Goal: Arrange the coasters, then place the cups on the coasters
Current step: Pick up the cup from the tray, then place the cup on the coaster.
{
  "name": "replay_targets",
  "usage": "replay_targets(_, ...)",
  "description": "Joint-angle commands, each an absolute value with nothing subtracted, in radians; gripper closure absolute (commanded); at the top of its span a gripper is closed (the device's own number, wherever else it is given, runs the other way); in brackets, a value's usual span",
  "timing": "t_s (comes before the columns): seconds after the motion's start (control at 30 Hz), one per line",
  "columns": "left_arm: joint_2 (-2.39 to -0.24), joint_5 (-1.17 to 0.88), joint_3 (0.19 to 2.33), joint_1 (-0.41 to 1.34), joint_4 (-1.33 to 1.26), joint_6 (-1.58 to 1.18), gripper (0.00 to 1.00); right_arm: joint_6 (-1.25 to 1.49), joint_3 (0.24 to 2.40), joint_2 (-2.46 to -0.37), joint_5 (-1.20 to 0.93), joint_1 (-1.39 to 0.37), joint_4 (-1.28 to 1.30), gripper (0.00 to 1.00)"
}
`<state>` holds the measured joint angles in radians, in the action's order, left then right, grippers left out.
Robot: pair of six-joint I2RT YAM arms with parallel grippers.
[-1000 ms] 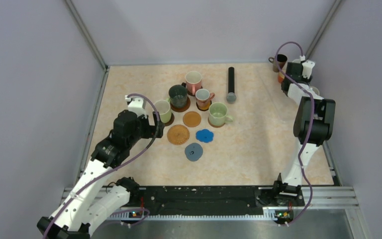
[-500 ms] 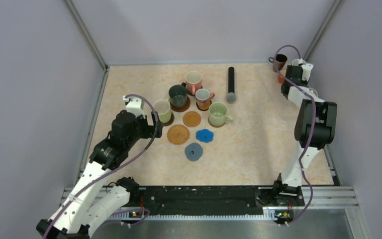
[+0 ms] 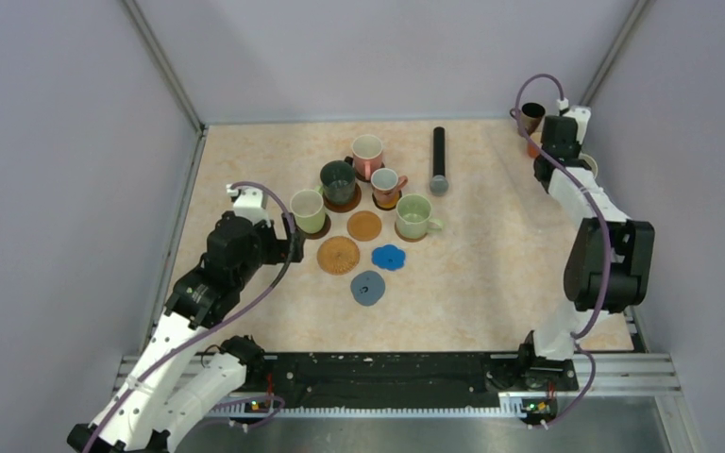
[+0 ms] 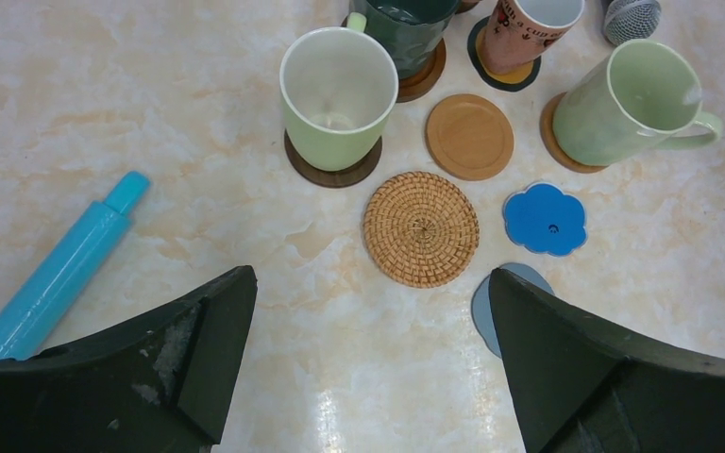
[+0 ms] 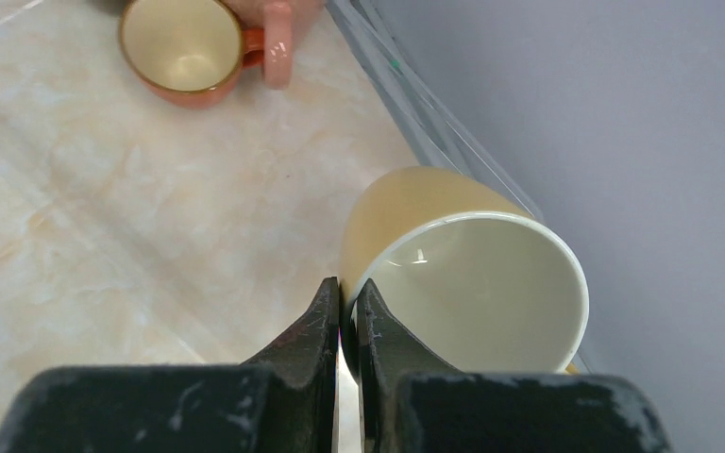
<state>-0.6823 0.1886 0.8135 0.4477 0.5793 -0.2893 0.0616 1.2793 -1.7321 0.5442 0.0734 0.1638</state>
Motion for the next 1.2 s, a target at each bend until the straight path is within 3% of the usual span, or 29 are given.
replay_targets(0.0, -0.668, 0.134, 0.832, 0.449, 0.544, -0.301, 0.01, 0.058, 1.305, -1.580, 0.501, 0.031, 0.183, 1.00)
replay_targets(0.33, -0.659, 0.104, 0.824, 0.450, 0.531, -0.305, 0.01, 0.115, 1.374, -1.388, 0.306, -0.139, 0.354, 1.00)
replay_targets(0.63, -0.654, 0.112, 0.823, 0.449, 0.530, -0.299, 0.01, 0.188, 1.414, -1.297, 0.346, -0.402, 0.405, 1.00)
replay_targets(0.8, -0.644, 0.110, 0.819, 0.449, 0.527, -0.297, 0.02, 0.175, 1.434, -1.305, 0.315, -0.546, 0.412, 1.00)
replay_targets(0.97, -0.635, 0.093, 0.818, 0.449, 0.520, -0.295, 0.03, 0.035, 1.402, -1.326, 0.137, -0.673, 0.310, 1.00)
replay_targets(1.17, -0.623, 0.107, 0.820, 0.449, 0.522, -0.296, 0.02, -0.040, 1.509, -1.448, 0.054, -0.723, 0.339, 1.00)
